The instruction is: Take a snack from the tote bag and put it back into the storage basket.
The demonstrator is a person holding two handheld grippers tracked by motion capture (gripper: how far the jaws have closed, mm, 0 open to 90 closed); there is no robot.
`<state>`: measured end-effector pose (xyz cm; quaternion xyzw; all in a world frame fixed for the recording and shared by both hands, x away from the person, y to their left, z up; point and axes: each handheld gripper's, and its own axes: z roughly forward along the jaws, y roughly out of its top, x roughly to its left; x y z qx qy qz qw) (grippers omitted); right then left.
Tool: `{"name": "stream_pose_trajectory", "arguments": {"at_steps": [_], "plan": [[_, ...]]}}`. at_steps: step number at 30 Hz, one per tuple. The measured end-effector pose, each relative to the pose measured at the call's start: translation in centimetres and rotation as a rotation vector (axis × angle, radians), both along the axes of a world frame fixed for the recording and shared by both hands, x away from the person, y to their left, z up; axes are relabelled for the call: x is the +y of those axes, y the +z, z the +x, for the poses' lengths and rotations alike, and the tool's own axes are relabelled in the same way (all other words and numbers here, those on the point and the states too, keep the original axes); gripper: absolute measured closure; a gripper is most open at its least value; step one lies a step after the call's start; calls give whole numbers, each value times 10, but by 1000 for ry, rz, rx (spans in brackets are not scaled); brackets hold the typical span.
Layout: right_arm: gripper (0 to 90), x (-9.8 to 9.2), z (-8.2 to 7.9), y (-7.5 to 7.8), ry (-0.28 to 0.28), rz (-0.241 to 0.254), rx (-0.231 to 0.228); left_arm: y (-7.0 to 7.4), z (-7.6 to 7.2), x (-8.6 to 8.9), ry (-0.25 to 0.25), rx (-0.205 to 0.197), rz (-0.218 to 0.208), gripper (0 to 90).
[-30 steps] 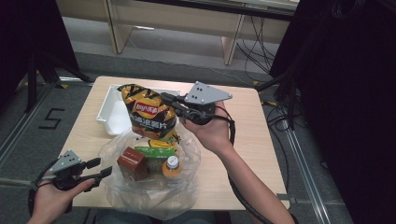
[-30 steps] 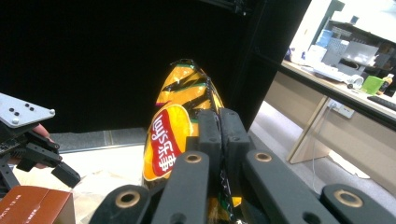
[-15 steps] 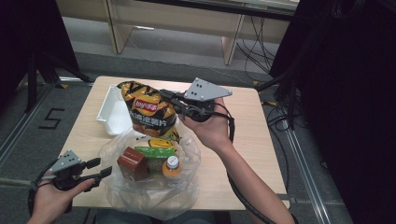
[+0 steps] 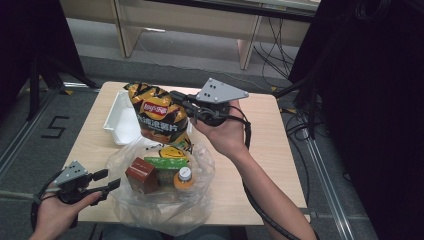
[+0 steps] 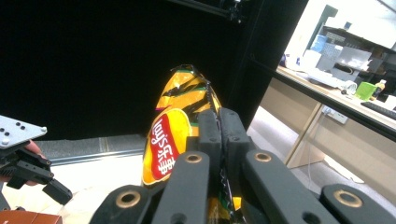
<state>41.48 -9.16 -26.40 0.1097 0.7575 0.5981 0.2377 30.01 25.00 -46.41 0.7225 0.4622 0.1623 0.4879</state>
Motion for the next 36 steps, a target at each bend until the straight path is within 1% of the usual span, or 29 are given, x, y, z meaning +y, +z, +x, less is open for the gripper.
{"name": "stream_pose_trajectory", "arguments": {"at_steps": [2, 3, 4, 5, 6, 9, 10, 11, 13, 14, 15, 16, 17, 18, 20, 21, 22, 24, 25, 26, 27, 28, 29, 30, 32, 33, 34, 35, 36], "plan": [[900, 0, 1, 1, -1, -3, -1, 0, 0, 0, -7, -4, 6, 389], [900, 0, 3, 1, 4, -4, -12, 0, 0, 1, -9, -6, 10, 390], [900, 0, 3, 1, 4, -4, -12, 0, 0, 1, -9, -6, 9, 390], [900, 0, 2, 1, 1, -2, -3, 0, 0, 0, -8, -4, 6, 389], [900, 0, 3, 2, -3, -2, -17, 0, 0, 0, -6, -4, 9, 390], [900, 1, 3, 3, -3, 1, -7, 0, 1, 1, -7, -4, 8, 390], [900, 1, 4, 4, -9, 0, -21, 0, 0, 0, -4, -2, 12, 390], [900, 1, 5, 5, -12, 0, -21, 1, 0, 0, -1, 1, 17, 389], [900, 2, 5, 5, -13, 10, 8, 0, 0, 0, -5, -3, 10, 390], [900, 2, 7, 6, -3, 4, -18, 0, 1, 1, -9, -5, 5, 390], [900, 2, 7, 7, -10, 11, -3, 0, 1, 1, -9, -5, 6, 390], [900, 2, 7, 7, -10, 11, -3, 0, 1, 1, -8, -5, 6, 390], [900, 1, 8, 8, -17, 5, -19, 0, 1, 1, -9, -5, 6, 389], [900, 2, 9, 8, -25, 9, -21, 0, 0, 1, -7, -3, 9, 390], [900, 2, 9, 8, -23, 14, 3, 0, 0, 1, -7, -2, 7, 390], [900, 3, 11, 8, -16, 10, -10, 0, 0, 1, -7, -3, 7, 390], [900, 3, 12, 8, -22, 13, -2, 0, 1, 1, -10, -5, 4, 390], [900, 3, 14, 9, -26, 10, -13, 0, 1, 1, -10, -6, 3, 390], [900, 3, 14, 9, -22, 16, -6, 0, 1, 1, -10, -7, 3, 390], [900, 4, 11, 9, -33, 31, 40, 0, 1, 1, -9, -8, 2, 390], [900, 4, 15, 11, -21, 20, -3, 0, 0, 1, -6, -5, -1, 390], [900, 4, 15, 11, -27, 24, 5, 0, 1, 1, -4, -2, -7, 390], [900, 4, 16, 13, -26, 19, -12, 0, 1, 1, -4, -2, -7, 390], [900, 4, 16, 14, -22, 26, -6, 0, 0, 1, -2, -2, -6, 390], [900, 4, 17, 16, -28, 21, -13, 0, 1, 2, -9, -7, -1, 390], [900, 5, 18, 16, -26, 27, -9, 0, 1, 1, -5, -4, -7, 390], [900, 6, 16, 17, -35, 33, 25, 0, 1, 1, -5, -3, -9, 390], [900, 6, 21, 20, -30, 26, -32, 0, 1, 2, -8, -6, -3, 390], [900, 7, 20, 21, -30, 33, -3, 0, 0, 2, -6, -7, -1, 390]]}}
